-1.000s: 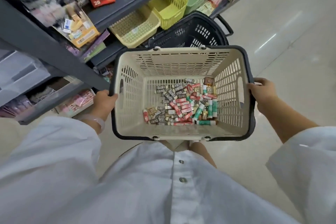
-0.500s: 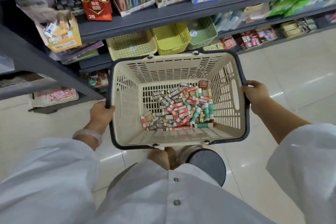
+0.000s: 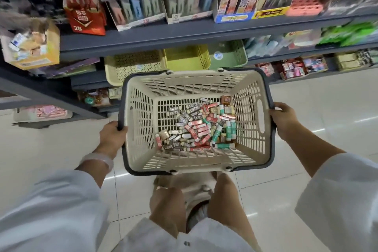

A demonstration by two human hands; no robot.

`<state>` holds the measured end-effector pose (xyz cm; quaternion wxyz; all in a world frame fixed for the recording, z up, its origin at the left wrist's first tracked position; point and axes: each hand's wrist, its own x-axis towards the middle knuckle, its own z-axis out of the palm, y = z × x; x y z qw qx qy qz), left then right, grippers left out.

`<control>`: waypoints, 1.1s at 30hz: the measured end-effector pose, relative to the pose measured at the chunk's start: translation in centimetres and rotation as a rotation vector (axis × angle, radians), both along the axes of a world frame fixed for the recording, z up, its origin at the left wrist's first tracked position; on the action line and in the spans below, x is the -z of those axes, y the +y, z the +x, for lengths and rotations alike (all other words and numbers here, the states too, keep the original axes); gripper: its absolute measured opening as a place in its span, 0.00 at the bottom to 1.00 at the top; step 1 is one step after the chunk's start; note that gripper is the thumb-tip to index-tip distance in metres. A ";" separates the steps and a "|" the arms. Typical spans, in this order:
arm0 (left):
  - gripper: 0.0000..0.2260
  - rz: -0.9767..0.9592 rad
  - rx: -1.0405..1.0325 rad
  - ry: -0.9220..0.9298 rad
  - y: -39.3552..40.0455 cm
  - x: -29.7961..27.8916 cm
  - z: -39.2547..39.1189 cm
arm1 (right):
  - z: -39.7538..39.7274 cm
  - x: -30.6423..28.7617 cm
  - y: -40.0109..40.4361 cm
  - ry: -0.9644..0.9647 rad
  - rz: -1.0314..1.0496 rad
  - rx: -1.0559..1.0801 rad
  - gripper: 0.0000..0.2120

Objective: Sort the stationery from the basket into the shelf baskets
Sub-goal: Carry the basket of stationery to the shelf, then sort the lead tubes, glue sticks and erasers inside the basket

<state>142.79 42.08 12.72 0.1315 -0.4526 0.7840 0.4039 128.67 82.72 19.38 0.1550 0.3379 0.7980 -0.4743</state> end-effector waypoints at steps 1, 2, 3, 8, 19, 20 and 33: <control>0.10 -0.015 -0.018 -0.006 0.5 0.8 -0.6 | -0.8 1.0 0.5 -0.017 -0.014 -0.011 0.14; 0.09 -0.030 -0.035 -0.009 1.0 1.7 -1.3 | -1.8 2.1 1.0 -0.032 -0.027 -0.023 0.14; 0.08 -0.045 -0.046 -0.018 1.6 2.6 -1.8 | -2.4 3.2 1.5 -0.045 -0.031 -0.036 0.13; 0.09 -0.167 -0.037 -0.140 4.8 6.1 -0.8 | -4.1 7.9 3.2 -0.074 -0.041 -0.136 0.10; 0.06 -0.147 -0.072 -0.163 5.4 8.2 -1.1 | -6.2 12.7 3.5 -0.113 -0.010 -0.193 0.09; 0.06 -0.147 -0.069 -0.169 5.5 8.6 -1.5 | -6.6 13.4 3.6 -0.115 0.011 -0.197 0.08; 0.09 -0.162 -0.045 -0.311 6.8 15.1 -3.6 | -9.5 21.6 2.8 -0.188 0.093 -0.352 0.12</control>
